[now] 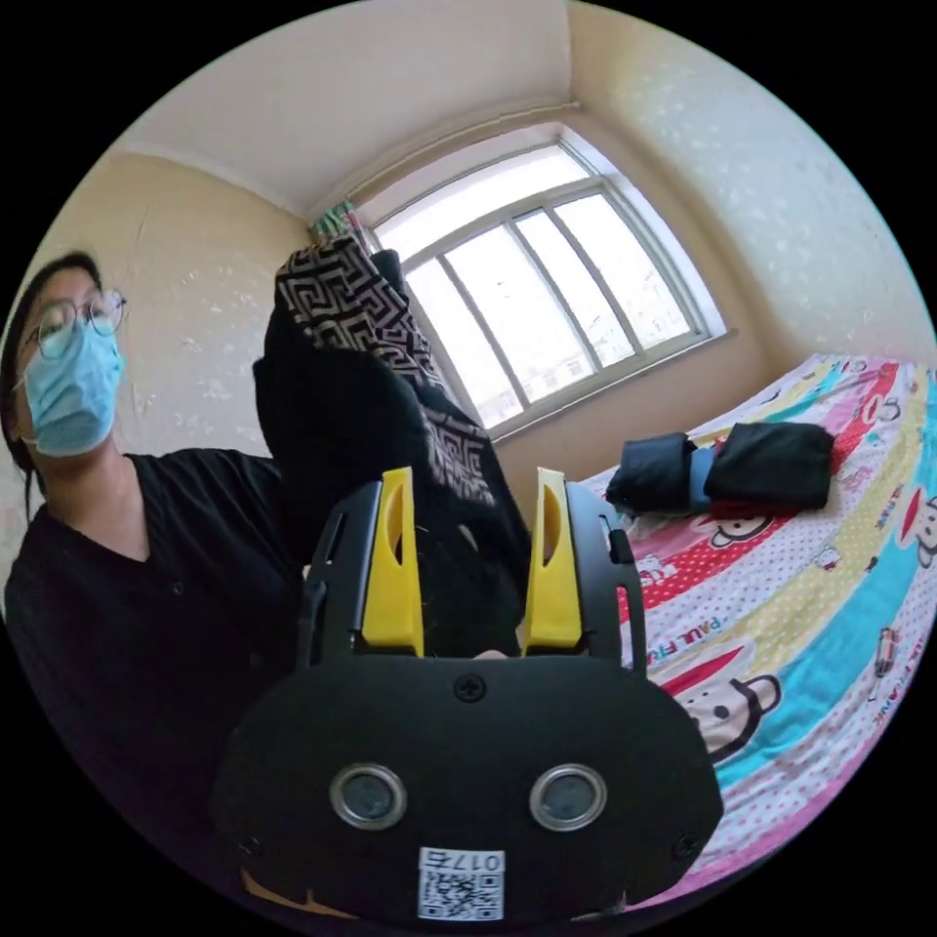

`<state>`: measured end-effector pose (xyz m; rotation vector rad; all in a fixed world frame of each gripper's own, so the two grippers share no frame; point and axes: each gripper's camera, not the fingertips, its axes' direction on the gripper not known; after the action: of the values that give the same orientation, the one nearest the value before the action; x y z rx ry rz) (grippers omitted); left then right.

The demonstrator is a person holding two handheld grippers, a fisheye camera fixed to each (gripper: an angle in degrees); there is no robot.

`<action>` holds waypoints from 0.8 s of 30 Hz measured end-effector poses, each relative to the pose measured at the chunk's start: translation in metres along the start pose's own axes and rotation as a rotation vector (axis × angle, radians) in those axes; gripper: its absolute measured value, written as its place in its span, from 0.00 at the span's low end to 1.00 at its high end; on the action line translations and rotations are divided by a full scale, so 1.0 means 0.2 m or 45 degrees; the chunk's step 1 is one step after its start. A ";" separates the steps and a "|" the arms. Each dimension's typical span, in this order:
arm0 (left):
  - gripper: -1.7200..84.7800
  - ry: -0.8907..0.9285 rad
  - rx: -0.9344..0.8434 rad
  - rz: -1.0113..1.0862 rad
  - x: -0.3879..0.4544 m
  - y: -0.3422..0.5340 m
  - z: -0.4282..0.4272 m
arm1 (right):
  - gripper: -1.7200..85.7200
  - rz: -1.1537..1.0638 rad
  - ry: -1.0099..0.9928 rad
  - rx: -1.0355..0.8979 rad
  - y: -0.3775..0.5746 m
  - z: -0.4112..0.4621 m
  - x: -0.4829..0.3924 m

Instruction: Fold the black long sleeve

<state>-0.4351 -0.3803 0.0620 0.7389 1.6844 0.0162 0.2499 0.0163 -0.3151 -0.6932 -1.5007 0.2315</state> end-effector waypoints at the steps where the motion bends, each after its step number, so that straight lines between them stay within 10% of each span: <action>1: 0.01 0.033 -0.015 0.004 0.02 -0.02 0.06 | 0.22 0.043 -0.066 0.002 -0.02 0.01 0.05; 13: 0.01 -0.100 -0.110 -0.026 0.17 -0.09 0.35 | 0.24 0.187 -0.850 0.014 -0.03 0.06 0.31; 24: 0.01 -0.277 -0.054 -0.160 0.17 -0.03 0.26 | 0.06 0.185 -0.583 -0.035 -0.44 0.16 0.26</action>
<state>-0.3944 -0.3894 0.0165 0.5800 1.5149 -0.1128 0.1995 -0.0168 -0.2260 -0.8079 -1.8912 0.5073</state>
